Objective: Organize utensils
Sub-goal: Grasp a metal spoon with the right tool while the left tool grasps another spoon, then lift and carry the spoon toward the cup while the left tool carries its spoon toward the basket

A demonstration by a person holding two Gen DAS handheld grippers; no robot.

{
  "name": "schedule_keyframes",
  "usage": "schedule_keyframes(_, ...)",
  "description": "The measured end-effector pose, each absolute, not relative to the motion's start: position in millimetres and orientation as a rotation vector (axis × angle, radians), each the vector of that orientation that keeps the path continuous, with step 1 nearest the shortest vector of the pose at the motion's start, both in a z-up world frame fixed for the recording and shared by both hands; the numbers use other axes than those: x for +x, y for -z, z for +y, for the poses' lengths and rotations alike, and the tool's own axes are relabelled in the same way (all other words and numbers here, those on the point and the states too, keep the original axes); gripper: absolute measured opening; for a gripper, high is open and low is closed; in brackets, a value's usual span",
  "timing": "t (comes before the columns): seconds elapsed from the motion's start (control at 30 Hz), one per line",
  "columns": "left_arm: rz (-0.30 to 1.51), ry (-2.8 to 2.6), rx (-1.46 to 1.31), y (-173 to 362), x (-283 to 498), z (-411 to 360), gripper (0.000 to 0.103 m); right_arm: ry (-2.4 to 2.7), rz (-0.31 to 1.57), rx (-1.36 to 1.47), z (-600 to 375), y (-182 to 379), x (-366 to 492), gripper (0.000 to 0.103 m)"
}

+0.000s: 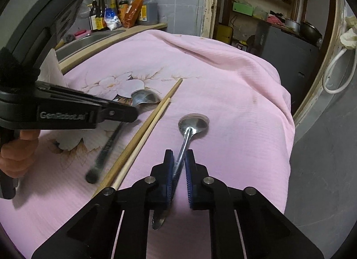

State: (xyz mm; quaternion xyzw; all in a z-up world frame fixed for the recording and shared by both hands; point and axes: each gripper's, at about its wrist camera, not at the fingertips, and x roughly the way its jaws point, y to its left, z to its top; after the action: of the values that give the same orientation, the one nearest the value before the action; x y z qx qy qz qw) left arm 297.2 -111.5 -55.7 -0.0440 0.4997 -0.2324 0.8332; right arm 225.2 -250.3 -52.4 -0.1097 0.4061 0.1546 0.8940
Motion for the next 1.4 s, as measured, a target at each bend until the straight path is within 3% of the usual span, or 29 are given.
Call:
schedule_keyframes(0.3, 1.036, 0.501, -0.005, 47.0, 261.1, -87.4, 0.007, -0.308, 0.847, -0.21, -272.1, 49.1, 215.3, 0.009)
schedule_keyframes(0.4, 1.015, 0.486, 0.068, 44.3, 255.3, -90.1, 0.009, -0.295, 0.854, -0.216, -271.6, 49.0, 219.2, 0.02)
schedule_keyframes(0.73, 1.019, 0.373, 0.258, 52.4, 266.5, -113.6, 0.023, -0.294, 0.889, -0.228, -269.8, 52.0, 253.3, 0.031)
schedule_keyframes(1.0, 1.071, 0.349, 0.319, 61.6, 280.3, -121.4, 0.024, -0.309, 0.919, -0.222, -272.1, 54.4, 276.0, 0.047)
schedule_keyframes(1.1, 1.083, 0.343, 0.323, 61.4, 281.5, -118.4, 0.024, -0.323, 0.923, -0.237, -270.2, 54.5, 277.4, 0.046)
schedule_keyframes(1.2, 1.088, 0.34, 0.33, 61.3, 282.7, -118.9, 0.024, -0.356, 0.925, -0.241, -268.8, 55.3, 276.4, 0.034)
schedule_keyframes(1.27, 1.086, 0.339, 0.336, 60.7, 280.8, -118.8, 0.022, -0.362, 0.919, -0.244, -269.4, 56.0, 275.5, 0.034)
schedule_keyframes(1.4, 1.075, 0.352, 0.354, 60.2, 275.5, -119.6, 0.011, -0.362, 0.908, -0.236, -271.4, 56.5, 274.0, 0.033)
